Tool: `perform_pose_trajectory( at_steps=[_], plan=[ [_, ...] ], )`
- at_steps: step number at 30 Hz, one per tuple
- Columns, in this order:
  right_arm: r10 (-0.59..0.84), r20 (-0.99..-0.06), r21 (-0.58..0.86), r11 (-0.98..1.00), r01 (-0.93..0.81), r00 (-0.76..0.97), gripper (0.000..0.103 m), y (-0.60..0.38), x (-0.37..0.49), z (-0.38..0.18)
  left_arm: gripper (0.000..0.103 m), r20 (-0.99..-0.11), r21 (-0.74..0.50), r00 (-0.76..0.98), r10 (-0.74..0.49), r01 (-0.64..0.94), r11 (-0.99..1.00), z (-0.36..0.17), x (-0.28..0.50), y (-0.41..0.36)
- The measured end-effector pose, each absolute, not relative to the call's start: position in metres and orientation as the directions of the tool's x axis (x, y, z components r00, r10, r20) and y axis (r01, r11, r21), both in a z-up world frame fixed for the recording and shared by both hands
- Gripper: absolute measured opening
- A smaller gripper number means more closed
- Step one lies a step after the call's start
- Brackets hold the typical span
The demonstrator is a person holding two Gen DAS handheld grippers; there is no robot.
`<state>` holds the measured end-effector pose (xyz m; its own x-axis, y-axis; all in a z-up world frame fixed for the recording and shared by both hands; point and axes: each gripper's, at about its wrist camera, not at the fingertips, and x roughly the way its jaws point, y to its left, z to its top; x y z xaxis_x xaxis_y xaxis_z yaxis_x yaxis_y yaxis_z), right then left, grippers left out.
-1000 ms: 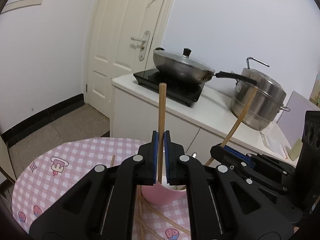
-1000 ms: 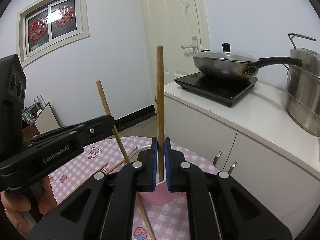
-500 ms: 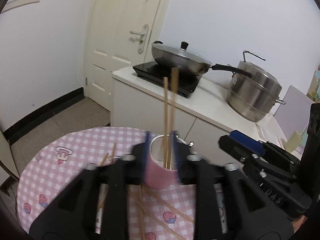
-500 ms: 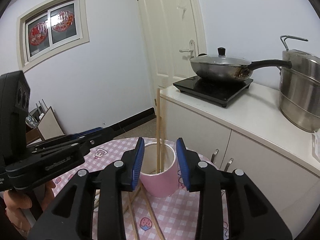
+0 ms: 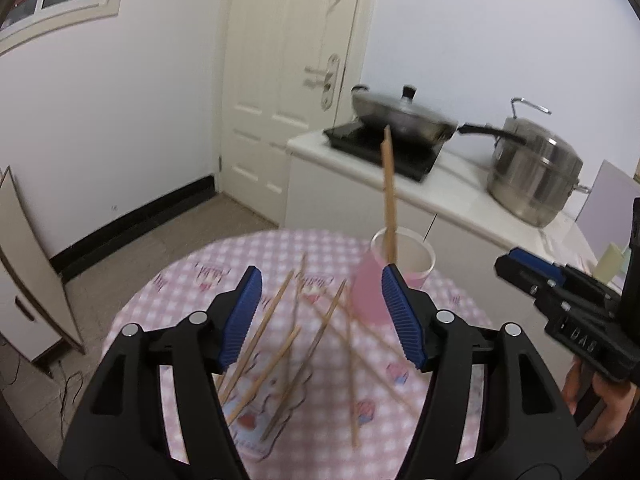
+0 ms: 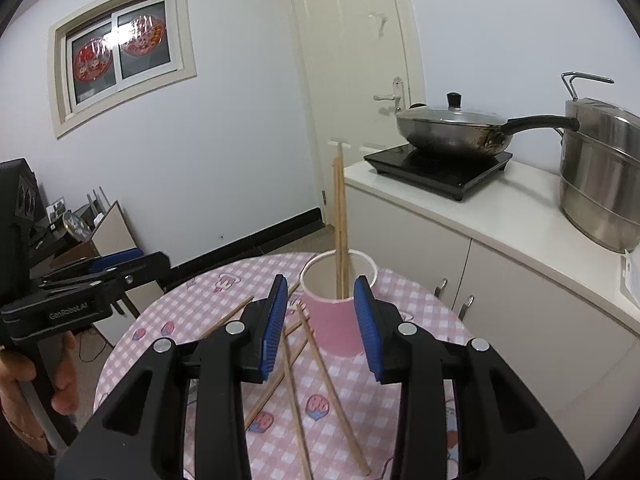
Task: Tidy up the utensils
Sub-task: 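Open the right tool while the left tool opens, releasing chopsticks into the cup, then grasp another chopstick with the right tool while the left tool grasps one too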
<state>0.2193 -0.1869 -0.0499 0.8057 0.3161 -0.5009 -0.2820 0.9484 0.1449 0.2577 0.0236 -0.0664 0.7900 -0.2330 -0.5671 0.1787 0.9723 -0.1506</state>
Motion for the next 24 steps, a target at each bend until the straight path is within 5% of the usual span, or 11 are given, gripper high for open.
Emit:
perform_pose_trajectory(
  at_steps=[17,24],
  plan=[
    [0.316,-0.732,0.054,0.910,-0.411,0.604,0.032,-0.105,0.257,-0.135,0.062,-0.751,-0.104,0.621,-0.223,0.223,0.969,-0.145,0.274,0.061],
    [0.263,-0.781,-0.007,0.903,-0.430,0.566,0.023,-0.086,0.282,-0.163,0.062,-0.780,-0.094,0.584,-0.227,0.248,0.964,-0.175,0.289,0.065]
  ],
)
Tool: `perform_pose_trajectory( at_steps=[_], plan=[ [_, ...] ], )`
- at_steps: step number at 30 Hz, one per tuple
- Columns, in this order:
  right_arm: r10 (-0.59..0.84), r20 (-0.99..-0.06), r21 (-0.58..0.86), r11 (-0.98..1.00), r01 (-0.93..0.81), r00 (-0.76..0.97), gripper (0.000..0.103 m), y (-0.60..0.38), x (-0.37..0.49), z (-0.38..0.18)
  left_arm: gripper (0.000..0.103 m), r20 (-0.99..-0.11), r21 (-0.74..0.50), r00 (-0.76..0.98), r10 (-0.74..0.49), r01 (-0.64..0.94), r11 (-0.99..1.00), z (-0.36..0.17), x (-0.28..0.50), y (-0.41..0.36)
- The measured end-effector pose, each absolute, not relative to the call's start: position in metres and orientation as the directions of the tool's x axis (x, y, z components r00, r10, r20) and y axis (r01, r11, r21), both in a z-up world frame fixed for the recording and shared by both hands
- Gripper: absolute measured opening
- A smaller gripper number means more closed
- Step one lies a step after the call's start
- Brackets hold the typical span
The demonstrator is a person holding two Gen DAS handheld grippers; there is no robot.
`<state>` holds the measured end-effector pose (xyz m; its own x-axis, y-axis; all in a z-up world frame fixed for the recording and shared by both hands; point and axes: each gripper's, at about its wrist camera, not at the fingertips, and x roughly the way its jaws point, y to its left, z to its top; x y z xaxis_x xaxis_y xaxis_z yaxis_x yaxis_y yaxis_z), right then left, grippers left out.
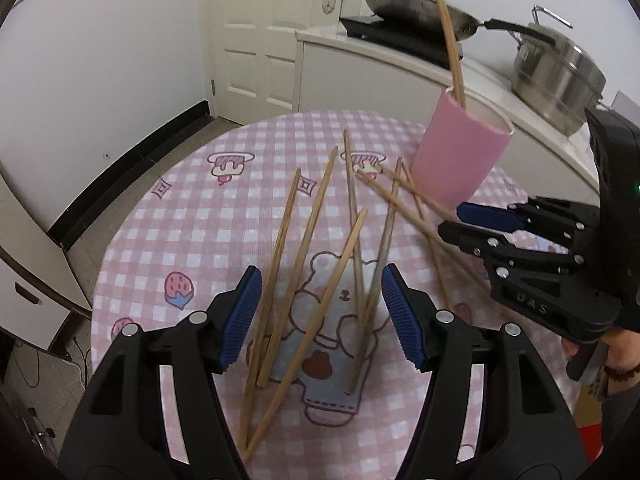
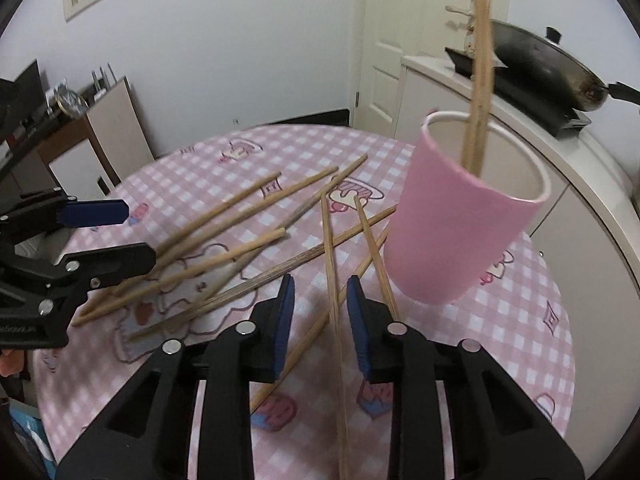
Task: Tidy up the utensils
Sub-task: 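Grasp another chopstick with the right tool while the left tool grasps one too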
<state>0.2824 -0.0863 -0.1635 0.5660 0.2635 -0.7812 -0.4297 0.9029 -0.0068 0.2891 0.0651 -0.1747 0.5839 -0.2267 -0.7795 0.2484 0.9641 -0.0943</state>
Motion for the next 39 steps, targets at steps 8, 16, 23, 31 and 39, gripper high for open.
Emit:
perform_pose_trajectory(
  at_steps=[8,16,23,31,39],
  plan=[
    [0.213,-0.809,-0.067,0.893,-0.446,0.548,0.019,-0.074,0.305,-0.184,0.059,-0.795,-0.056,0.565,-0.222,0.295,0.954,-0.195,0.306,0.054],
    [0.217,-0.820,-0.053,0.892,-0.449,0.530,0.004,-0.080,0.315,-0.191,0.051,-0.812,-0.052,0.536,-0.229,0.325,0.944,-0.206,0.327,0.044],
    [0.244,-0.817,-0.026,0.889,-0.456,0.523,0.004,-0.081,0.316,-0.191,0.036,-0.831,-0.030,0.510,-0.224,0.361,0.932,-0.215,0.333,0.035],
    [0.269,-0.812,0.005,0.891,-0.455,0.517,0.004,-0.085,0.316,-0.190,0.013,-0.834,-0.093,0.473,-0.283,0.385,0.918,-0.219,0.339,0.028],
    [0.314,-0.789,0.048,0.888,-0.457,0.528,0.004,-0.087,0.304,-0.172,0.007,-0.819,-0.085,0.510,-0.261,0.342,0.936,-0.208,0.336,0.031]
  ],
)
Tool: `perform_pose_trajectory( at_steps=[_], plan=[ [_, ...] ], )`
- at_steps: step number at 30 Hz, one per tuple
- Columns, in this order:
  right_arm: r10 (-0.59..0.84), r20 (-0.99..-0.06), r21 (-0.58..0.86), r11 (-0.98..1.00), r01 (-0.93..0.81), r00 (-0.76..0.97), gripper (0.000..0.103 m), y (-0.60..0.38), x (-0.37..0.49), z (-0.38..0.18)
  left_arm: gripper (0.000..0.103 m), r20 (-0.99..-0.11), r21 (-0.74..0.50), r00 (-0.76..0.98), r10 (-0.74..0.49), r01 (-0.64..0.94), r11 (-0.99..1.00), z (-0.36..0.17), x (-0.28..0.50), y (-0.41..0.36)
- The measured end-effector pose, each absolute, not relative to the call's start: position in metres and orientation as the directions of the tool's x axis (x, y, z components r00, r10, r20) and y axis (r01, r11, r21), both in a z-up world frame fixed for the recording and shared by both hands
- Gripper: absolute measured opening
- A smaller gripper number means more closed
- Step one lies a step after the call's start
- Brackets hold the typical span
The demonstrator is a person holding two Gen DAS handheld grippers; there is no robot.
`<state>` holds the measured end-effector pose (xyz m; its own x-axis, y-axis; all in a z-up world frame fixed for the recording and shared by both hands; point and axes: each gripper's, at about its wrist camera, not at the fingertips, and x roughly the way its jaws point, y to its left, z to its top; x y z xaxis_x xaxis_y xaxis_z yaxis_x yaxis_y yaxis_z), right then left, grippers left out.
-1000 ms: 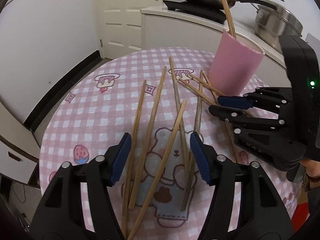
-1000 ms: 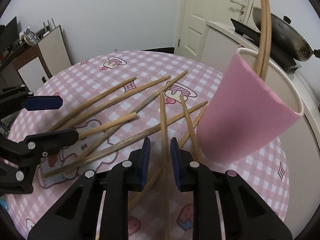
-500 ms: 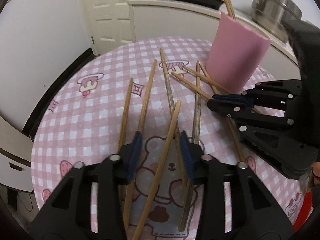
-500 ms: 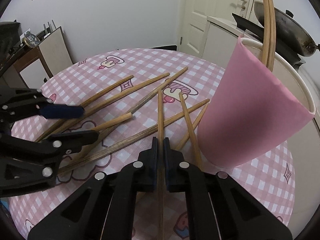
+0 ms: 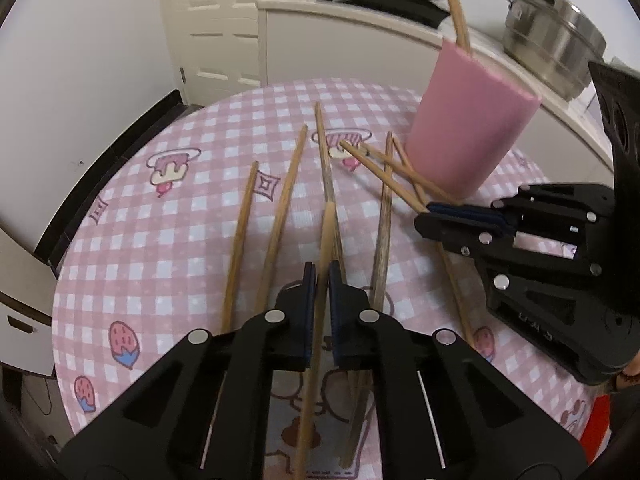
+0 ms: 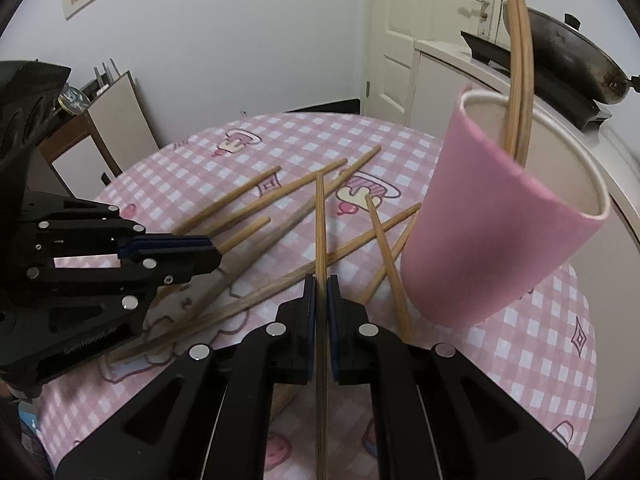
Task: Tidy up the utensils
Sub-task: 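Grasp another chopstick with the right tool while the left tool grasps one too, then lift both chopsticks upright and lower them into the pink cup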
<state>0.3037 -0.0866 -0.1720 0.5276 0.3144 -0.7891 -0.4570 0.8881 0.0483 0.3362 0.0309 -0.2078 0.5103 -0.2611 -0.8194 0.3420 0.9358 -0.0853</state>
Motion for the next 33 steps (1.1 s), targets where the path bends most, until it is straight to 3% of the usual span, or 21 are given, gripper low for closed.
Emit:
perform_pose_trajectory(
  at_steps=[16,33],
  plan=[
    [0.412,-0.641,0.107,0.883,-0.457,0.648,0.004,-0.113,0.248,-0.080,0.006,-0.629,-0.130,0.698,-0.343,0.340,0.931,-0.091,0.264,0.041],
    [0.366,-0.503,0.041,0.915,-0.402,0.783,0.004,-0.149,0.202,-0.017,0.006,-0.435,-0.149,0.806,-0.401,0.375,0.915,-0.019,0.212,0.005]
  ],
)
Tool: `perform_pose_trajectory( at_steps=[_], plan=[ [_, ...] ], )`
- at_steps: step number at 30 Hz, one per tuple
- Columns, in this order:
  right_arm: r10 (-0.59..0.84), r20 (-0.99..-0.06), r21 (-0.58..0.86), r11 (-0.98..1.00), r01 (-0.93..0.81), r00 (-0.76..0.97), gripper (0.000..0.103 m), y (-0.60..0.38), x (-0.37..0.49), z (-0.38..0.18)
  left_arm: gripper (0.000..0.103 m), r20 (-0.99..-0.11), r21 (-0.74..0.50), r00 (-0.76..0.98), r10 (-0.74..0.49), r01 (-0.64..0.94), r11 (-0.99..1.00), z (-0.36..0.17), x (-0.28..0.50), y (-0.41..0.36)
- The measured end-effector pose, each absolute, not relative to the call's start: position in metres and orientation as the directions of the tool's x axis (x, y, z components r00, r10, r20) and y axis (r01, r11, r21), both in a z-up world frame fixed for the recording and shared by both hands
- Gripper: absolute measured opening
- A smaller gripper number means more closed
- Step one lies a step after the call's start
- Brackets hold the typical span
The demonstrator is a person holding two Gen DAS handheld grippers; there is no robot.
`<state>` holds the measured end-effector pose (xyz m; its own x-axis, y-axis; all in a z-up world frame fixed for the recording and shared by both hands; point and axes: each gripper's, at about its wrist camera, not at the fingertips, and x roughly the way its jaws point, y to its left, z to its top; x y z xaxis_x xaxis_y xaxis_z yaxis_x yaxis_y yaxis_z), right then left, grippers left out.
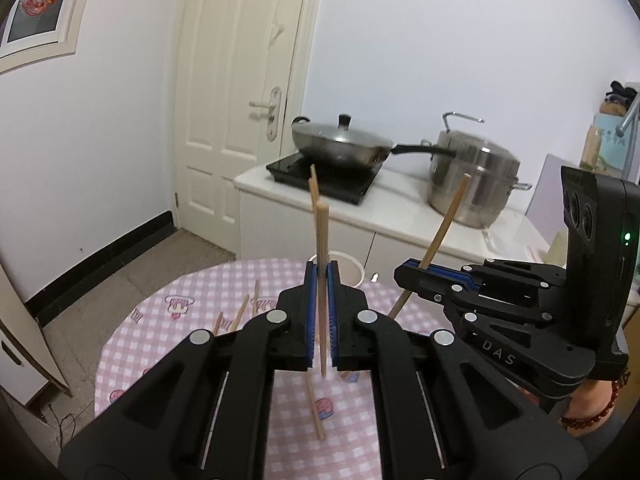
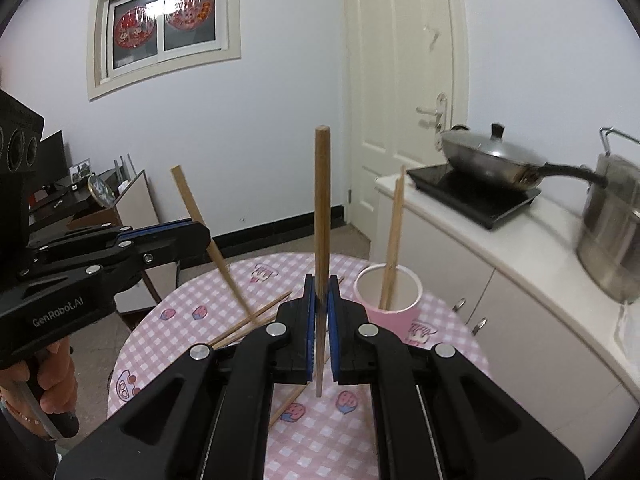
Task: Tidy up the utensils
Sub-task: 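Lift both chopsticks upright and lower them into the pink cup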
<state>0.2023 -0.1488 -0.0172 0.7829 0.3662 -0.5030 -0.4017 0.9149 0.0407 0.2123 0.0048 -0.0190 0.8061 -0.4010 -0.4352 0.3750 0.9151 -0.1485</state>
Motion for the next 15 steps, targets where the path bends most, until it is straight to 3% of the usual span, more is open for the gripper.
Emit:
perform_pose_trajectory(
  at_steps=[15],
  plan=[
    [0.306,-0.407,0.020,0.945,-0.326,0.861,0.004,-0.178,0.223,0.018,0.005,-0.307,-0.188,0.862,-0.403,0.361,0.914,0.022,0.236,-0.020]
  ],
)
